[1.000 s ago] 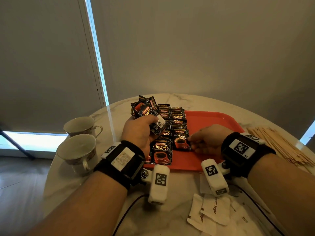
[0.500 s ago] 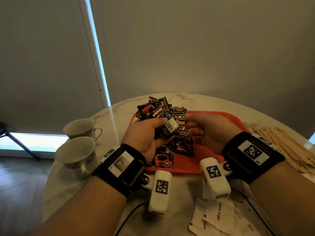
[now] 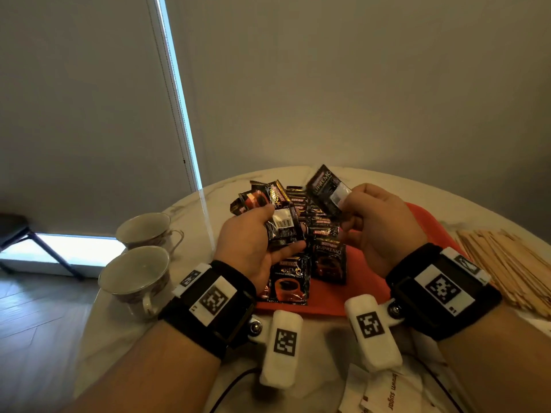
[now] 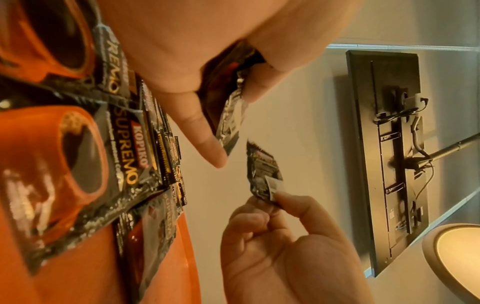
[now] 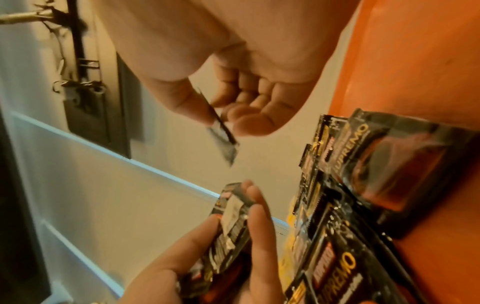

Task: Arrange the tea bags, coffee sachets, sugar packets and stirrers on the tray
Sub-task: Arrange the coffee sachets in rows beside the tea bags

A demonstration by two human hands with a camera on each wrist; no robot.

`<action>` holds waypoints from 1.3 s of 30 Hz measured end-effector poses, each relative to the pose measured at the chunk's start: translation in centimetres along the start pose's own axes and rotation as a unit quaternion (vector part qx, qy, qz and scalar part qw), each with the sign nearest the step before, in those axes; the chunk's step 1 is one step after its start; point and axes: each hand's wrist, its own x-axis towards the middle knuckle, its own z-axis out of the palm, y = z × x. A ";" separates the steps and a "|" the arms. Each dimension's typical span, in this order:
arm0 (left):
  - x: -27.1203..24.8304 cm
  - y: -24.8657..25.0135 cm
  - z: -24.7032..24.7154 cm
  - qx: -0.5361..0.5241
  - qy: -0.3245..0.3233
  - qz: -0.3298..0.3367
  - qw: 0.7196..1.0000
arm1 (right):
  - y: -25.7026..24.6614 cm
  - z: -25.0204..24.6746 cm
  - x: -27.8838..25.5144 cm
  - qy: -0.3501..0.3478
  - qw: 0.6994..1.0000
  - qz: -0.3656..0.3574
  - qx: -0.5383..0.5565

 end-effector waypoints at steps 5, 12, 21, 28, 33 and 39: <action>-0.4 -0.4 0.4 0.033 -0.036 -0.006 0.999 | 0.3 0.9 -0.7 -0.061 0.980 -0.092 -0.163; -0.5 -0.5 0.2 0.050 -0.082 0.019 0.995 | 0.1 1.5 -1.7 -0.207 0.952 -0.066 -0.218; 0.1 -1.1 -0.2 0.040 -0.081 0.034 0.995 | 0.9 0.4 -0.4 -0.085 0.987 -0.058 -0.126; 0.0 -0.8 -0.4 0.062 -0.086 0.022 0.994 | 0.0 0.2 -0.7 -0.065 0.997 0.042 -0.005; 0.1 -0.9 -0.4 0.076 -0.078 0.020 0.994 | 0.0 -0.1 -0.5 -0.002 0.998 0.060 0.010; 0.3 -0.6 -0.3 0.049 -0.031 0.014 0.998 | -0.4 -1.5 -0.6 0.021 0.998 0.066 -0.007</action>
